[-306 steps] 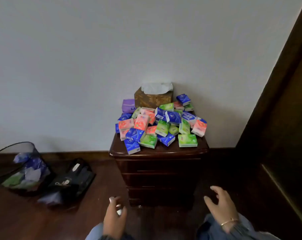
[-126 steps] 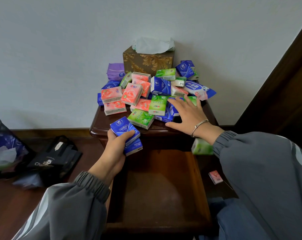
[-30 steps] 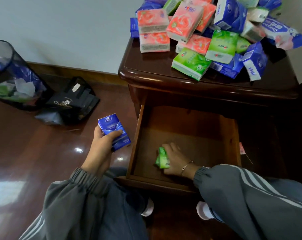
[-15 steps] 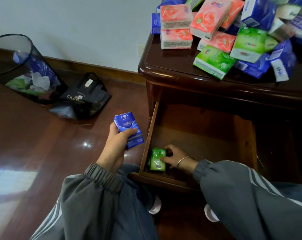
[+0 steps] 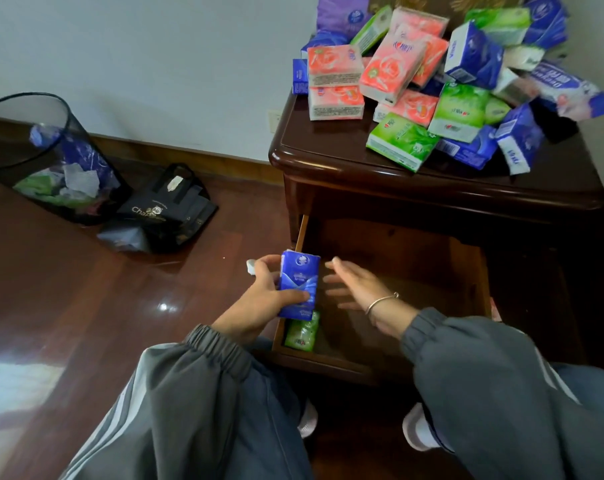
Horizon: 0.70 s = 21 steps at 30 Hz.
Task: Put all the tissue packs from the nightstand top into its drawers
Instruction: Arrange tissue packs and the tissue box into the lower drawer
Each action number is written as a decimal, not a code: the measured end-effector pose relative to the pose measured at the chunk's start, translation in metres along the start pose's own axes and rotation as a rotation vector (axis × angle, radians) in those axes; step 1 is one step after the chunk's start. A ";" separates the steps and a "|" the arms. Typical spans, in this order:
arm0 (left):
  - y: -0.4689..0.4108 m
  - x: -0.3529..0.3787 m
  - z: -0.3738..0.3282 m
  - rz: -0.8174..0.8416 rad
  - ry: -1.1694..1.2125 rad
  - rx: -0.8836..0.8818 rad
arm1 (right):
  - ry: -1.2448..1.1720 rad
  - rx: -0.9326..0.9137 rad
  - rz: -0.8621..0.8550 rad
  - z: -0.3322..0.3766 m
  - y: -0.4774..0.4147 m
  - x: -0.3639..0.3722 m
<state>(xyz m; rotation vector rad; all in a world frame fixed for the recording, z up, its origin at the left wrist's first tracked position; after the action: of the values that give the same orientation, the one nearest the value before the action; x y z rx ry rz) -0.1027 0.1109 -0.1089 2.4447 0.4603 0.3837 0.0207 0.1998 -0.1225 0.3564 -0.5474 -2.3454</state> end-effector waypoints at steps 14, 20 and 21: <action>0.005 0.025 -0.001 0.018 -0.330 0.044 | 0.172 -0.047 0.091 -0.006 0.017 -0.033; -0.008 -0.032 0.015 -0.417 -0.646 -0.181 | 0.251 0.085 -0.001 -0.060 -0.004 -0.050; -0.010 -0.024 0.023 -0.366 -0.648 -0.217 | 0.291 0.087 0.012 -0.066 -0.008 -0.043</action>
<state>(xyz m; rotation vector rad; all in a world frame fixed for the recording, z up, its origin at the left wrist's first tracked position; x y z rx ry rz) -0.1180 0.0962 -0.1365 2.0598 0.5251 -0.4767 0.0739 0.2156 -0.1793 0.7189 -0.5079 -2.2100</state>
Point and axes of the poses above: each hand's wrist, its own y-axis away from the middle knuckle, its own x-axis out of the palm, z = x × y, the point moved 10 cm from there along -y, towards the middle knuckle, and after that the axes turned 8 degrees about -x, right-handed, at the moved point
